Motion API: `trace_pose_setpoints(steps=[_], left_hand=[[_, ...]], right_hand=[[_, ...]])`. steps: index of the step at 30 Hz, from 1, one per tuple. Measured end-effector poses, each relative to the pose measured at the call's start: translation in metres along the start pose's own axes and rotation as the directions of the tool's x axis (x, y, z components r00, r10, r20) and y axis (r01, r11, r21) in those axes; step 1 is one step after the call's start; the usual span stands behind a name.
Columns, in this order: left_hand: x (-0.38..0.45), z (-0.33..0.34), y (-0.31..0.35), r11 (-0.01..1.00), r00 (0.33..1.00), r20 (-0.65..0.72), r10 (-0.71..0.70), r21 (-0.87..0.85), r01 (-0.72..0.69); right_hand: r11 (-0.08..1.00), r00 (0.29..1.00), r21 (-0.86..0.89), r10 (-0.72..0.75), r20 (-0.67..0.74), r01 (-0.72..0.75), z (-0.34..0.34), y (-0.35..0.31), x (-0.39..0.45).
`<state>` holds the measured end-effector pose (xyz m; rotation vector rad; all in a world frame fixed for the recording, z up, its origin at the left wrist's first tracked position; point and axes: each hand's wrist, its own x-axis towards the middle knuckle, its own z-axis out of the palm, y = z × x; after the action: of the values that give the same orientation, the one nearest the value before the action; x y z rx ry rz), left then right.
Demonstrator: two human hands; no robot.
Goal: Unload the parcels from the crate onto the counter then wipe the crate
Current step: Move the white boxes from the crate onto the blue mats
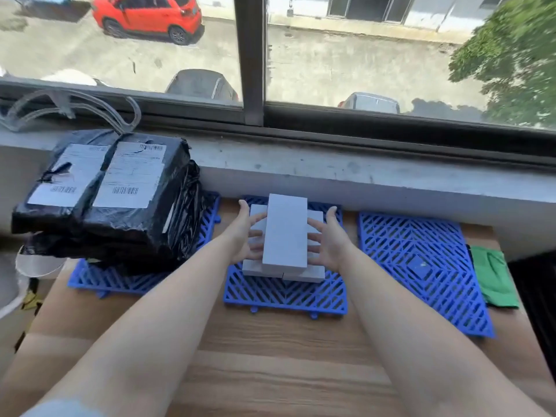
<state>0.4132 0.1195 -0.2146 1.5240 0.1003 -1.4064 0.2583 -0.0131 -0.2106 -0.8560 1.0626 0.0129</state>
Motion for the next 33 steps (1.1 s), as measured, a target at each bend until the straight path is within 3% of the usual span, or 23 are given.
trace_pose_setpoints(steps=[7,9,10,11,12,14,15,17,23,30,33], left_hand=[[0.006,-0.011,0.005,0.994,0.995,0.088,-0.052,0.106,0.042],[0.002,-0.005,0.001,0.959,0.999,0.002,0.036,0.28,-0.035],[0.0,-0.001,-0.002,0.892,0.988,-0.039,0.153,0.435,-0.121],[0.0,0.0,-0.007,0.754,0.954,-0.034,0.297,0.622,-0.213],[0.0,-0.001,-0.015,0.551,0.907,0.034,0.419,0.784,-0.284],[0.001,-0.003,-0.033,0.114,0.845,0.206,0.494,0.948,-0.297],[0.003,-0.003,-0.042,-0.05,0.844,0.256,0.471,0.963,-0.264],[0.007,0.0,-0.056,-0.186,0.854,0.272,0.444,0.96,-0.209],[0.013,0.005,-0.069,-0.244,0.81,0.234,0.538,0.963,-0.116],[0.006,0.008,-0.065,-0.303,0.826,0.229,0.515,0.95,-0.074],[-0.004,0.013,-0.056,-0.359,0.828,0.254,0.5,0.931,-0.068]], right_hand=[[0.998,0.999,-0.06,-0.033,-0.006,0.033,0.007,0.007,-0.001],[0.965,0.993,-0.245,-0.111,-0.051,0.095,0.013,0.014,0.001],[0.896,0.975,-0.413,-0.212,-0.072,0.165,0.016,0.019,0.003],[0.76,0.942,-0.608,-0.33,-0.056,0.23,0.02,0.025,0.003],[0.569,0.907,-0.78,-0.421,-0.004,0.261,0.024,0.031,0.003],[0.205,0.876,-0.95,-0.469,0.116,0.235,0.032,0.046,0.004],[0.097,0.88,-0.974,-0.455,0.139,0.204,0.035,0.053,0.006],[0.015,0.89,-0.99,-0.44,0.12,0.141,0.035,0.066,0.009],[-0.053,0.856,-0.991,-0.501,0.13,0.12,0.028,0.074,0.014],[-0.046,0.881,-0.997,-0.467,0.072,0.057,0.025,0.08,-0.002],[-0.152,0.897,-0.988,-0.435,0.084,0.019,0.02,0.067,-0.016]])
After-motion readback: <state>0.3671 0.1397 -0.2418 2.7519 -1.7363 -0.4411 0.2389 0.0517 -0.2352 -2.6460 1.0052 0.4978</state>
